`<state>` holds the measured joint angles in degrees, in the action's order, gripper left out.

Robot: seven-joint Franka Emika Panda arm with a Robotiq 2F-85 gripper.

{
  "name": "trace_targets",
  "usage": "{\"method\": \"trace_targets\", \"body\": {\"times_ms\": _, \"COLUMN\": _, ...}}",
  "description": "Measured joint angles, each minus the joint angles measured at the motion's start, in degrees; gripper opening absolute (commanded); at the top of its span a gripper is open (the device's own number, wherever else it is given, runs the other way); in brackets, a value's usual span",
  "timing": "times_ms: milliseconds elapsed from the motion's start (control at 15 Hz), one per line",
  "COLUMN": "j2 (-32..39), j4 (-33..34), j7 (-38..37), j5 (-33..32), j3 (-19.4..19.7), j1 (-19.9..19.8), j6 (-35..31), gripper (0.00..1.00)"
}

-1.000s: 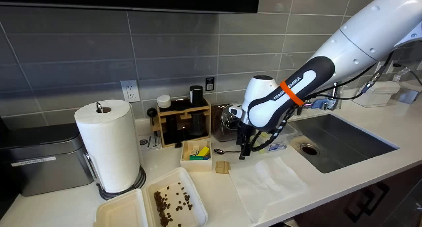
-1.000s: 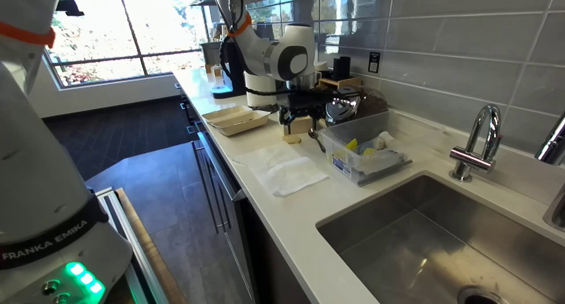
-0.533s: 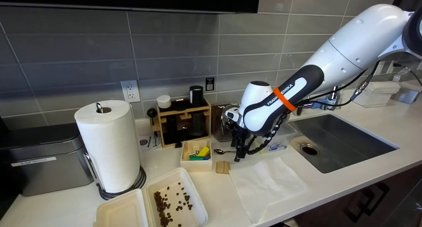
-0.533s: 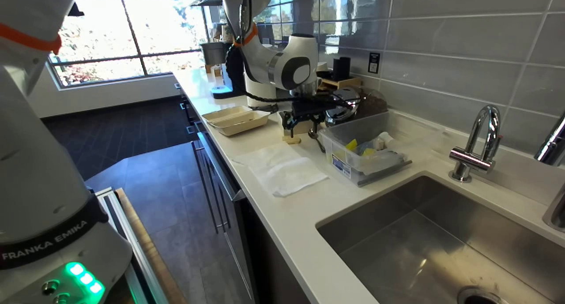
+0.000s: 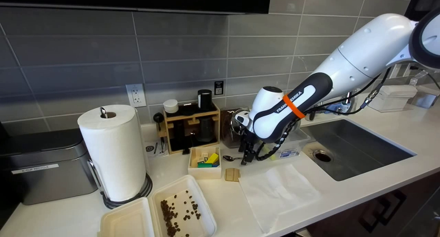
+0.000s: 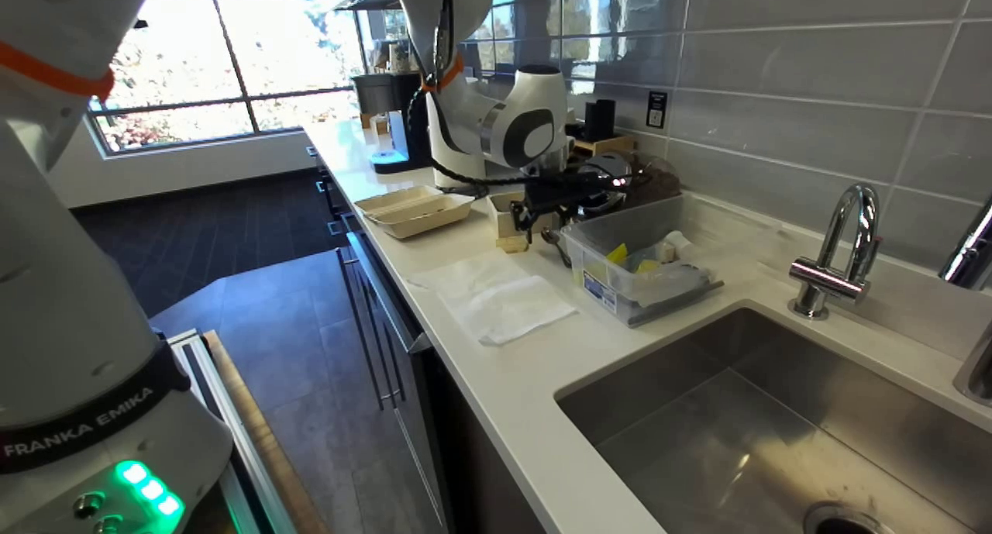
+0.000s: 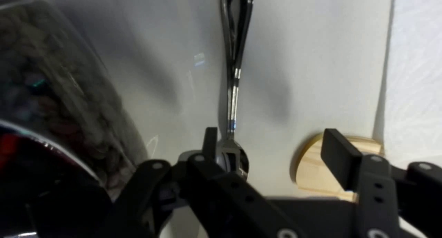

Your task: Put the spoon onto the paper towel

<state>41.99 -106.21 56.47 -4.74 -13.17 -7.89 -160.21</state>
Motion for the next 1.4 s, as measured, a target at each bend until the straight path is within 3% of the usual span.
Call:
{"method": "trace_targets", "body": {"times_ms": 133, "j2": 0.64, "j4": 0.33, "j7": 0.67, "j5": -0.09, "j3": -0.09, "j1": -0.38, "j6": -0.88, "gripper": 0.63}}
{"method": "trace_targets", "body": {"times_ms": 200, "j2": 0.93, "j4": 0.4, "j7": 1.03, "j5": -0.15, "j3": -0.18, "j1": -0.53, "j6": -1.54, "gripper": 0.65}}
{"method": "trace_targets", "body": {"times_ms": 800, "j2": 3.13, "j4": 1.13, "j7": 2.27, "j5": -0.97, "j3": -0.43, "j1": -0.78, "j6": -3.88, "gripper": 0.5}}
{"method": "trace_targets", "body": {"times_ms": 1067, "j2": 3.63, "j4": 1.32, "j7": 2.27, "j5": -1.08, "j3": -0.41, "j1": -0.88, "j6": -3.93, "gripper": 0.16}}
{"method": "trace_targets", "body": {"times_ms": 1267, "j2": 3.79, "j4": 1.32, "j7": 2.27, "j5": -1.08, "j3": -0.52, "j1": -1.1, "j6": -3.89, "gripper": 0.14}}
{"method": "trace_targets", "body": {"times_ms": 1400, "j2": 3.8, "j4": 1.3, "j7": 2.27, "j5": -1.07, "j3": -0.6, "j1": -1.1, "j6": -3.88, "gripper": 0.2}}
